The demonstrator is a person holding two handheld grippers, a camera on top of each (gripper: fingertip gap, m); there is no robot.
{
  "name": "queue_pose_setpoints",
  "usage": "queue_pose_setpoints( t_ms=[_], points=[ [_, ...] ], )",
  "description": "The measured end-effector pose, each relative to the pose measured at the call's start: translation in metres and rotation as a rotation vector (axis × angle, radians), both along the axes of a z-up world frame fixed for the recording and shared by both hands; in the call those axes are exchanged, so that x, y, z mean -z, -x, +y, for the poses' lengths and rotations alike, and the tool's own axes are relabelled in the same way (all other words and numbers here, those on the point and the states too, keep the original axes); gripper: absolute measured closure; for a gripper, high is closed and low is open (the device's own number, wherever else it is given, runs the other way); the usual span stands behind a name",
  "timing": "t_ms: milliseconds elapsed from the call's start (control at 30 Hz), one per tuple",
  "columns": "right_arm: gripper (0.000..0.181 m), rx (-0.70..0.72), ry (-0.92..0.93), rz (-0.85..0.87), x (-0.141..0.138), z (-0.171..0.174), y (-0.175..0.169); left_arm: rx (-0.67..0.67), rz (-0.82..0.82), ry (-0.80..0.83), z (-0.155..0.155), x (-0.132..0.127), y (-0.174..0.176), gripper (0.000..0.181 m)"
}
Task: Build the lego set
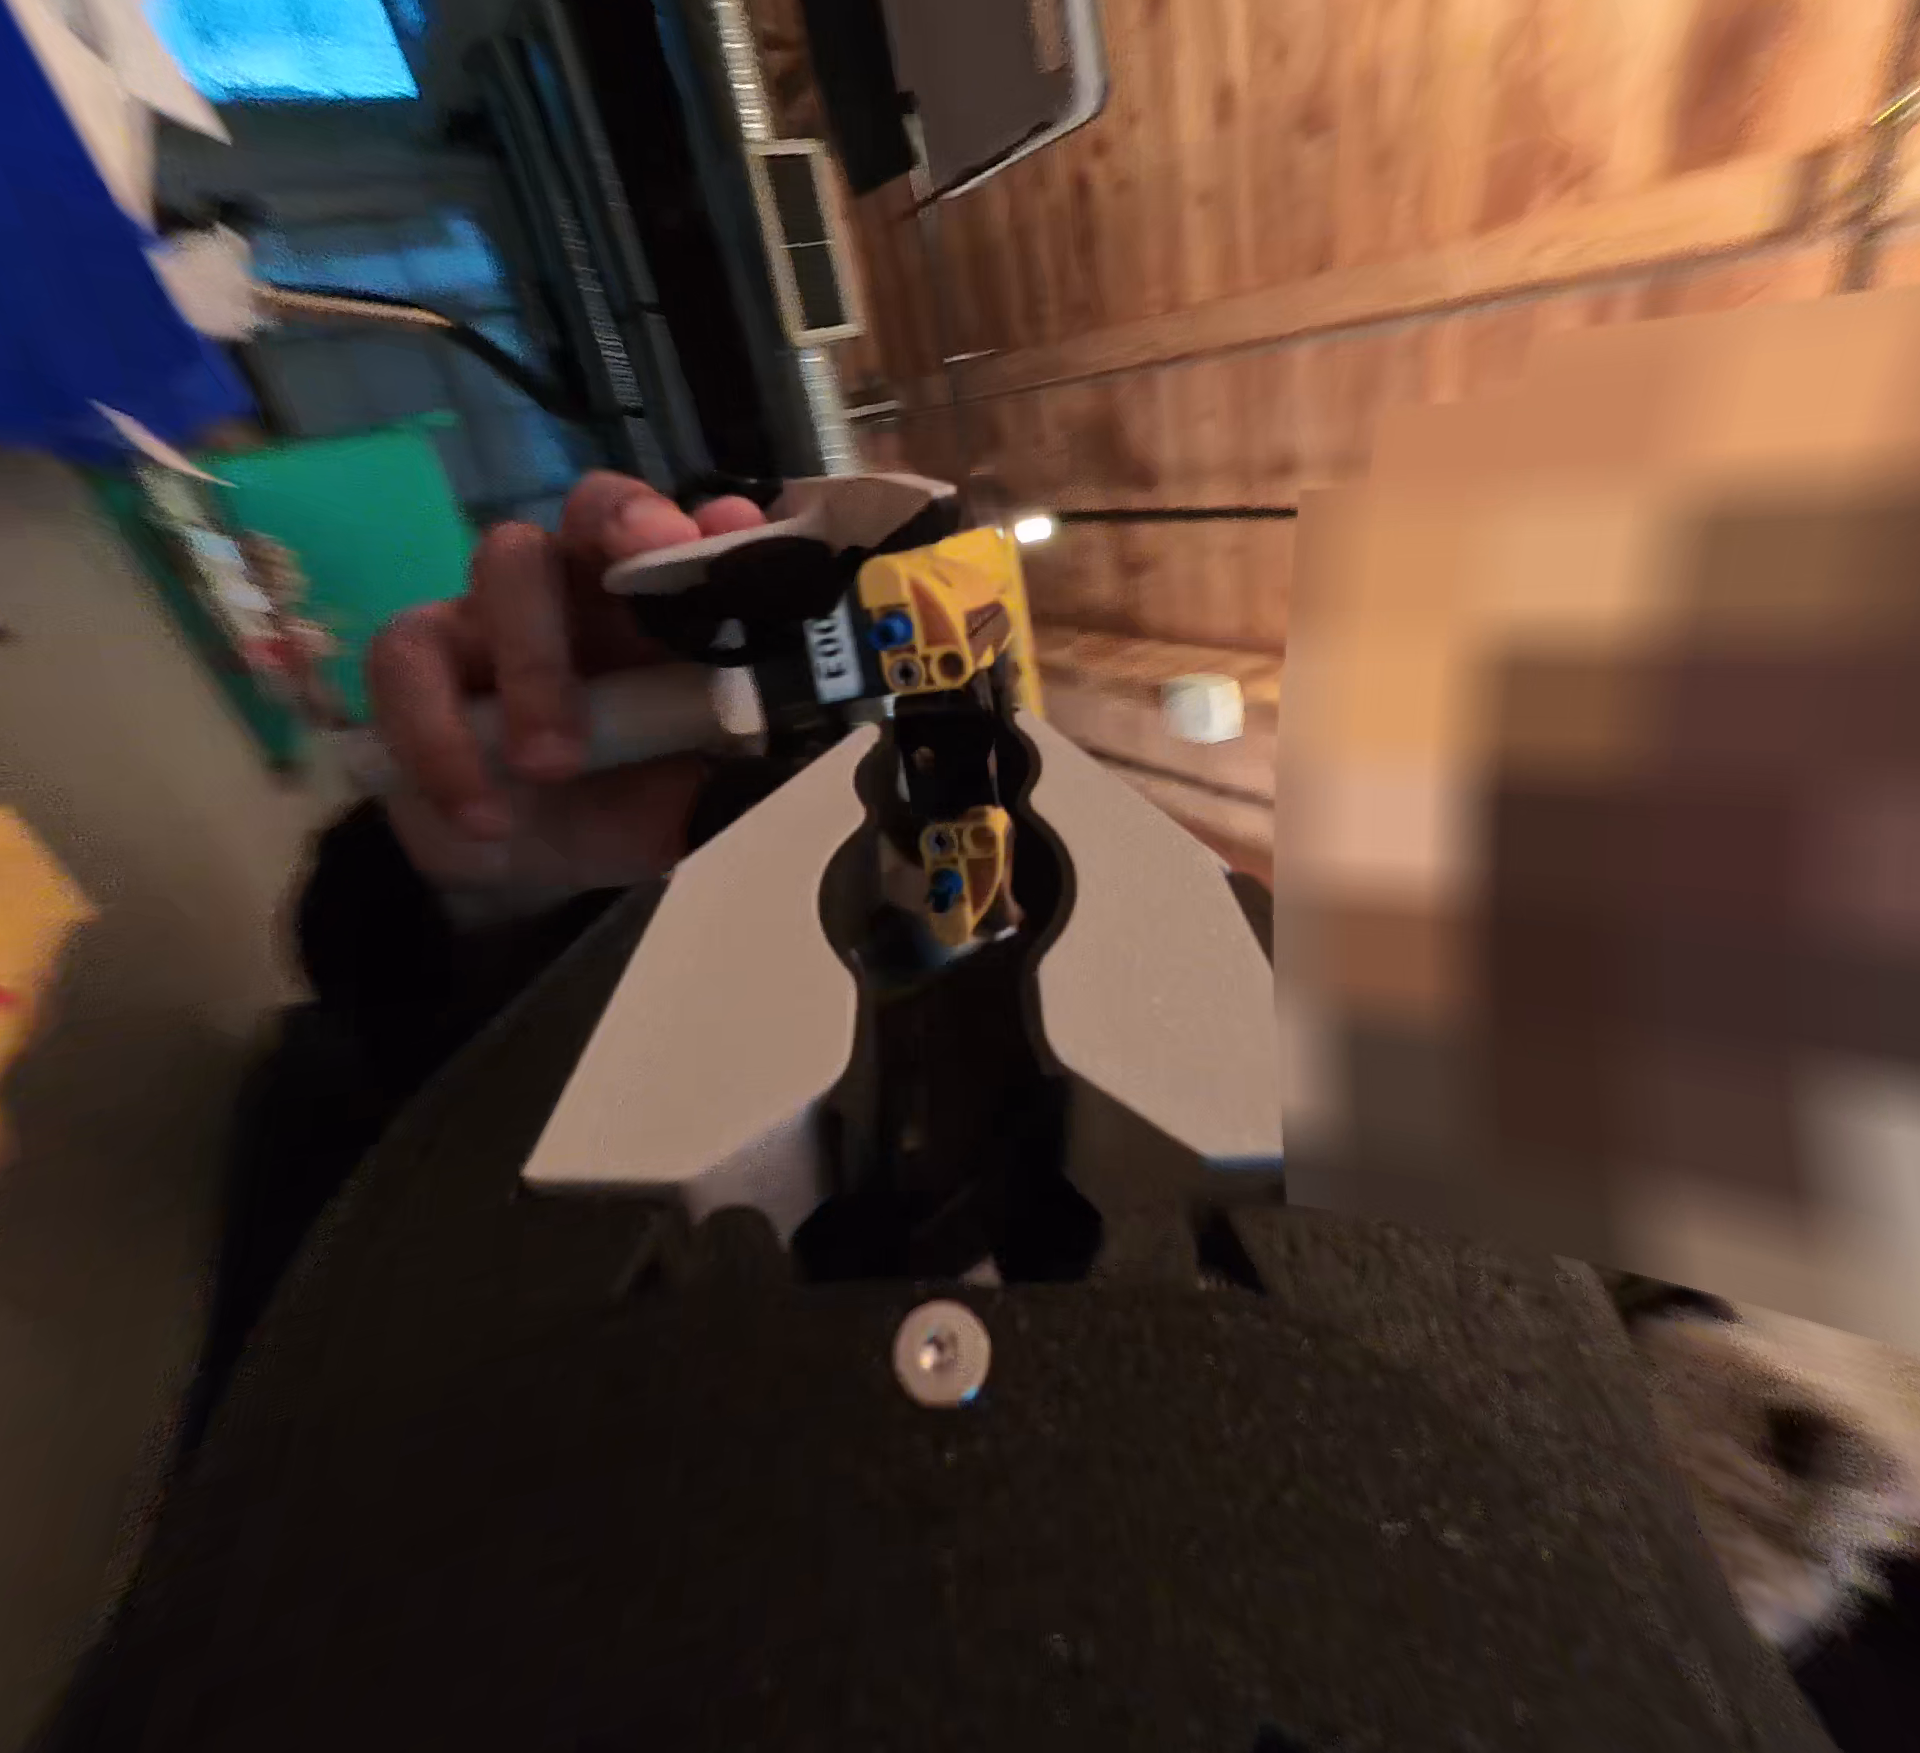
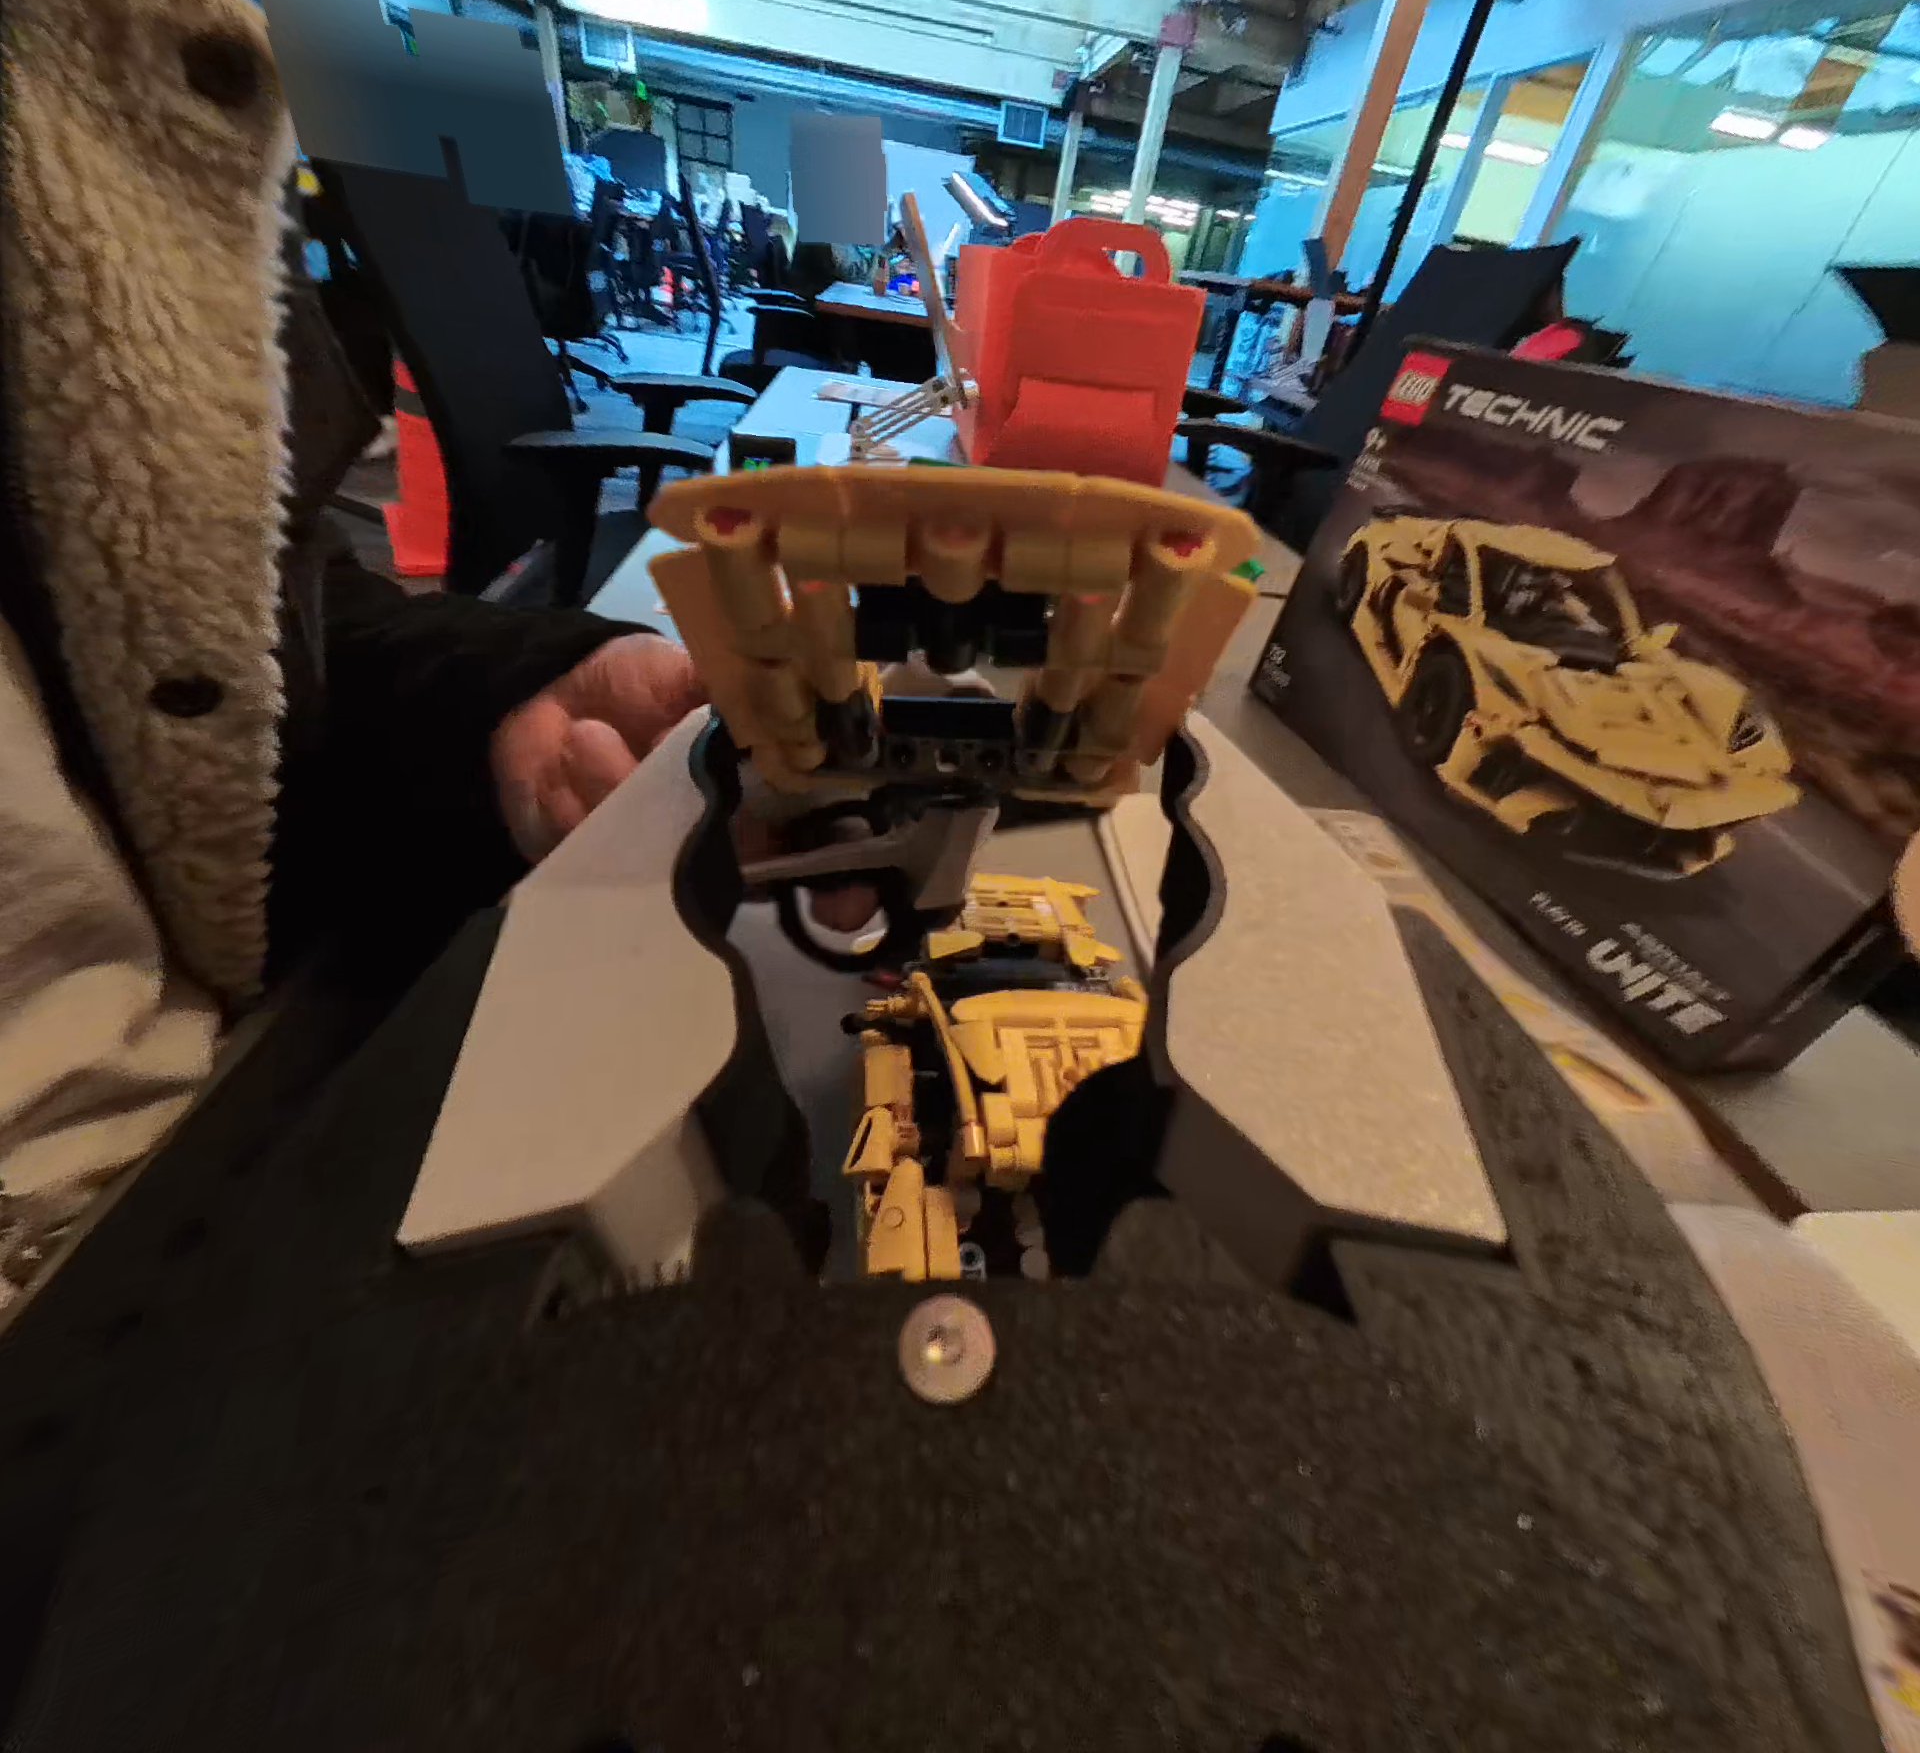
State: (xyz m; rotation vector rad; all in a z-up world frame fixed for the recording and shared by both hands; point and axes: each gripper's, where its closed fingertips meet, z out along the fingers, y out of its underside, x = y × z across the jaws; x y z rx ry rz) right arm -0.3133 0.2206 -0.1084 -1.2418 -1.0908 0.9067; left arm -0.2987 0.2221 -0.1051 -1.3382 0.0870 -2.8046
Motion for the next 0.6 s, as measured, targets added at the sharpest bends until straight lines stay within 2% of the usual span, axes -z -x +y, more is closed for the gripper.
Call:
queue_pose_setpoints(
  t_ms=[33, 133, 200, 333, 400, 533, 600],
  points=[
    [0.099, -0.005, 0.029, 0.013, 0.003, 0.004, -0.003, -0.05, 0.082, -0.086, 0.002, 0.006, -0.002, 0.161],
    [0.1, -0.011, 0.14, 0.065, 0.01, 0.023, -0.018, -0.215, 0.361, -0.372, 0.017, 0.03, 0.005, 0.14],
    [0.1, -0.01, 0.234, 0.021, 0.03, 0.041, -0.029, -0.304, 0.495, -0.551, 0.03, 0.042, 0.023, 0.139],
    [0.1, -0.029, 0.321, -0.052, 0.066, 0.06, -0.036, -0.394, 0.803, -0.931, 0.058, 0.078, 0.057, 0.116],
    [0.1, -0.07, 0.343, -0.07, 0.071, 0.055, -0.033, -0.364, 0.861, -1.071, 0.058, 0.093, 0.062, 0.104],
    [0.099, -0.109, 0.346, -0.081, 0.076, 0.05, -0.023, -0.342, 0.847, -1.167, 0.044, 0.103, 0.048, 0.104],
    [0.099, -0.096, 0.351, -0.157, 0.087, 0.053, -0.016, -0.335, 0.893, -1.215, 0.043, 0.11, 0.04, 0.104]
  ],
)
